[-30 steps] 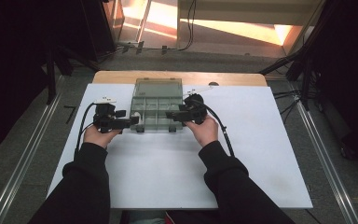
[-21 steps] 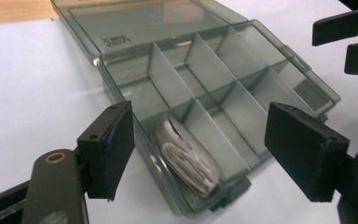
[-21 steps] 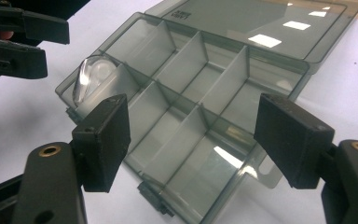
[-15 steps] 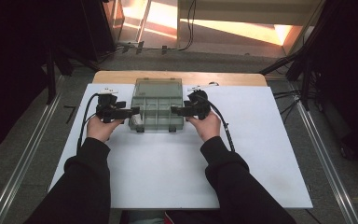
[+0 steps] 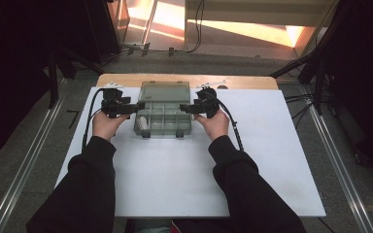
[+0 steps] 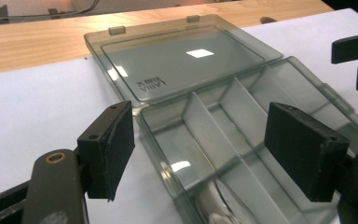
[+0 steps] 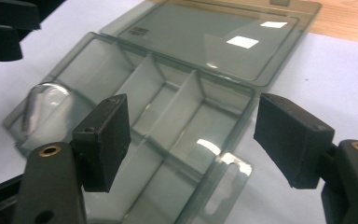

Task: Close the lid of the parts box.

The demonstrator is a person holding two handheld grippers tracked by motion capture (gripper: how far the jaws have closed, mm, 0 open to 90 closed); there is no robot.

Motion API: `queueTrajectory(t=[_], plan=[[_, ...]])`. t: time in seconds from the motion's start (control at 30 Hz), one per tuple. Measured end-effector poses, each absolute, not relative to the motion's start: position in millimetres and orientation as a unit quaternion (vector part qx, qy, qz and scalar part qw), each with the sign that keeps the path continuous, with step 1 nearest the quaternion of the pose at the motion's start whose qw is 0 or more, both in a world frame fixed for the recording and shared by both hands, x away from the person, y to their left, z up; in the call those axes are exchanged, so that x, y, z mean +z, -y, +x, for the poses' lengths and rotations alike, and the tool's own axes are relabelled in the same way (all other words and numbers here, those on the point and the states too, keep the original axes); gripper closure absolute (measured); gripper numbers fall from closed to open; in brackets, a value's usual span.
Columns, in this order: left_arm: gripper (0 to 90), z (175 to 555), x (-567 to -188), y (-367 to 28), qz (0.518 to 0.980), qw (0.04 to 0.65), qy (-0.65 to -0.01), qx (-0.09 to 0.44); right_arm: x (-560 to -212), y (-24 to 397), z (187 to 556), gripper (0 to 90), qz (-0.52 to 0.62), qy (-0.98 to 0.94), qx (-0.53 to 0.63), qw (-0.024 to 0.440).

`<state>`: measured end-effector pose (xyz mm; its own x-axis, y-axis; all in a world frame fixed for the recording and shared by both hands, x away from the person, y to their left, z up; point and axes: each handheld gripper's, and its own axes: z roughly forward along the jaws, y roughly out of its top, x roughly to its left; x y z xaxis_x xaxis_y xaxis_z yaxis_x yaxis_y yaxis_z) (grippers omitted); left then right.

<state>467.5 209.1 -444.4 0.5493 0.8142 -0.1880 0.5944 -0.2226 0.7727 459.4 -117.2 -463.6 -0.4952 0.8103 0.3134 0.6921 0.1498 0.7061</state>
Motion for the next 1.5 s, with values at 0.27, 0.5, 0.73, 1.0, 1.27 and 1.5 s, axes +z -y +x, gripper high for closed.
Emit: queueTrajectory(t=[0.27,0.5,0.73,1.0,1.27,1.5], plan=[[24.6,484,-450,-208,0.768,0.419,-0.465,0.133,-462,117,475,25.3,0.508,-0.754,0.408,0.080],[24.7,499,-456,-203,0.765,0.414,-0.475,0.136,-466,107,490,25.6,0.512,-0.756,0.399,0.087],[24.7,510,-461,-205,0.761,0.412,-0.481,0.143,-471,99,503,25.6,0.524,-0.756,0.380,0.098],[24.9,524,-464,-200,0.759,0.408,-0.485,0.152,-478,93,516,26.9,0.539,-0.749,0.371,0.102],[24.9,535,-471,-187,0.762,0.396,-0.485,0.163,-484,90,522,26.9,0.547,-0.743,0.367,0.115],[24.9,540,-481,-180,0.754,0.396,-0.495,0.172,-492,93,528,26.9,0.561,-0.735,0.363,0.114]])
